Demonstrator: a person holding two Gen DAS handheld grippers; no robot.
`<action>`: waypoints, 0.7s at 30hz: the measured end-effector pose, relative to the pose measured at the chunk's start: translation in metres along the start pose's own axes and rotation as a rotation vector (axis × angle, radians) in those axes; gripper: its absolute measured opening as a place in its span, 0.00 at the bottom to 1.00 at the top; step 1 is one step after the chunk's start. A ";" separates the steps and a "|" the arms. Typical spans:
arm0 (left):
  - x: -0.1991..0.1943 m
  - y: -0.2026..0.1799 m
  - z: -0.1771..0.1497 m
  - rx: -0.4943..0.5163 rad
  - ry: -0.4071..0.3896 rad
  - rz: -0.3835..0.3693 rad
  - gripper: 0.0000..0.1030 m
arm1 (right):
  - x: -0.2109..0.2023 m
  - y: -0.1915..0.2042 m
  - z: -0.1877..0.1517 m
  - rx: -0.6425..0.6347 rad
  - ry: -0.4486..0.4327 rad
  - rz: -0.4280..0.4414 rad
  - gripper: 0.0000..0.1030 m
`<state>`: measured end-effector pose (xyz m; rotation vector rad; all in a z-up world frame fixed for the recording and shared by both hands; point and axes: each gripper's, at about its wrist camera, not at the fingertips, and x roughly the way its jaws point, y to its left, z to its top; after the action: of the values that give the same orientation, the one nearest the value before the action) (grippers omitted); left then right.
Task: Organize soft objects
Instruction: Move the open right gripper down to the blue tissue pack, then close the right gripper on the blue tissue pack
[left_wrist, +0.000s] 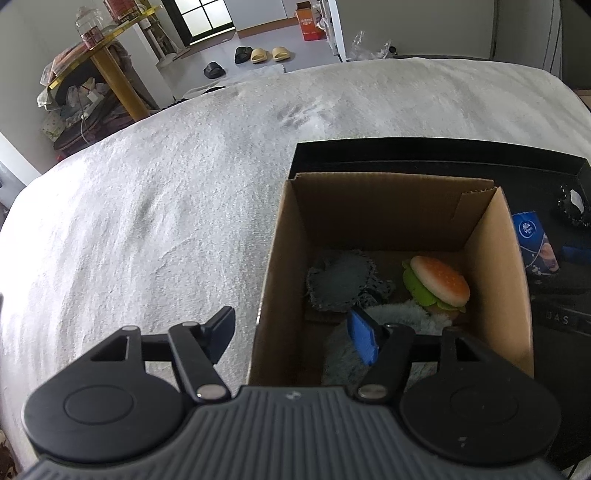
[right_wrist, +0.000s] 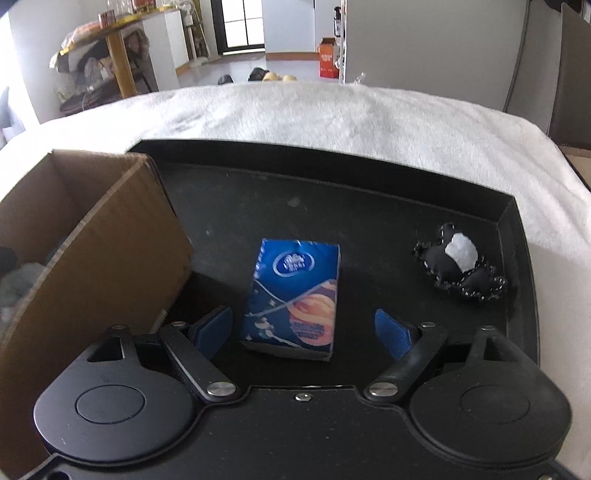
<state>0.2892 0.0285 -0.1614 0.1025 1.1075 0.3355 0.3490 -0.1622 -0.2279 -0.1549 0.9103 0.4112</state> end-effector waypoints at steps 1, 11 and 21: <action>0.000 -0.001 0.000 0.002 0.000 0.000 0.64 | 0.002 0.000 0.000 -0.002 0.005 -0.006 0.77; -0.005 0.001 -0.004 0.001 -0.001 0.001 0.64 | -0.009 -0.001 0.003 0.025 0.008 -0.015 0.50; -0.023 0.015 -0.011 -0.030 -0.016 0.002 0.64 | -0.041 -0.002 0.019 0.056 -0.067 0.016 0.50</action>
<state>0.2671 0.0348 -0.1425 0.0799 1.0862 0.3522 0.3418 -0.1697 -0.1842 -0.0818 0.8567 0.4032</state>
